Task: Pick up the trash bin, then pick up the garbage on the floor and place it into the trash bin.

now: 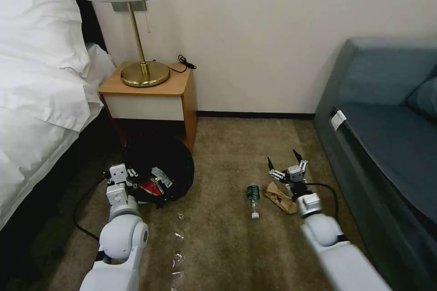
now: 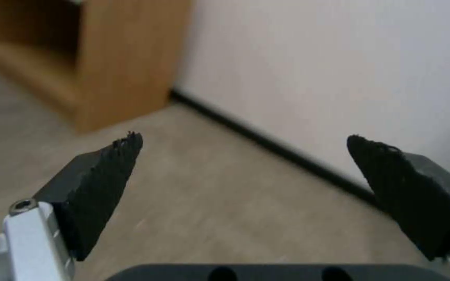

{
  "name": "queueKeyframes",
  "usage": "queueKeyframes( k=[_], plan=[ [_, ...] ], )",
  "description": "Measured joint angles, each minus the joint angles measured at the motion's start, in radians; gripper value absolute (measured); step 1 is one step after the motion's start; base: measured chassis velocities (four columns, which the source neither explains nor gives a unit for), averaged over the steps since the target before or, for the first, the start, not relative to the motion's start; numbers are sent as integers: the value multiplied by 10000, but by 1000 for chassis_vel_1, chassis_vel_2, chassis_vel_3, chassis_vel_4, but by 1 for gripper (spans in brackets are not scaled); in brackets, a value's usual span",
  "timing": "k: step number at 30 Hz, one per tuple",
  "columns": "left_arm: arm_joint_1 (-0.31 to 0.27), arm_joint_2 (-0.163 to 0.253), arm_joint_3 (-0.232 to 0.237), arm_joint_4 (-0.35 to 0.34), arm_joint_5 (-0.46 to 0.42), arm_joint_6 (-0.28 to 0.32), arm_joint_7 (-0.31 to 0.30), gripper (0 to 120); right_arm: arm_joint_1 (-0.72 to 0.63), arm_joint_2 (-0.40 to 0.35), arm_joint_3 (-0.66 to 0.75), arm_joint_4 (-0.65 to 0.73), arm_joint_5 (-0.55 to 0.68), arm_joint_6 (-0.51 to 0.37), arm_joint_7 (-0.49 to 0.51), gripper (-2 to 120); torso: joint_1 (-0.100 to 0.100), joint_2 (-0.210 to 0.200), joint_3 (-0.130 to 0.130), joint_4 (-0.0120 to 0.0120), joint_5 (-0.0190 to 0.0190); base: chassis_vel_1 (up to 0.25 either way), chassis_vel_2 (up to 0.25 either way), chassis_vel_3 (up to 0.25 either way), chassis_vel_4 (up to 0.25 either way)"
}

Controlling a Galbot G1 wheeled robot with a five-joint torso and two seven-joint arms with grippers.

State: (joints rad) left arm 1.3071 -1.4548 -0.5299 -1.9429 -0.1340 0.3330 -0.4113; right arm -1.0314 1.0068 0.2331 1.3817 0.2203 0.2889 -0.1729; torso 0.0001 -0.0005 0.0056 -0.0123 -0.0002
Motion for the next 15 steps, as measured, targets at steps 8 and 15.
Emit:
queueKeyframes(
  k=[8, 15],
  plan=[
    [15, -184, -11, 102, 222, -56, 4, 3, 788, -532, -801, -1060, 1053, -457, -2391, 100, 0, 0, 0, 2, 4, 0, 0, 0, 0],
    [-33, -225, 2, 143, 310, -31, -1, 3, 1464, -106, -1300, -2440, 478, -398, -3438, 100, 0, 1, 0, 2, 1, 0, 0, 0, 0]
  ],
)
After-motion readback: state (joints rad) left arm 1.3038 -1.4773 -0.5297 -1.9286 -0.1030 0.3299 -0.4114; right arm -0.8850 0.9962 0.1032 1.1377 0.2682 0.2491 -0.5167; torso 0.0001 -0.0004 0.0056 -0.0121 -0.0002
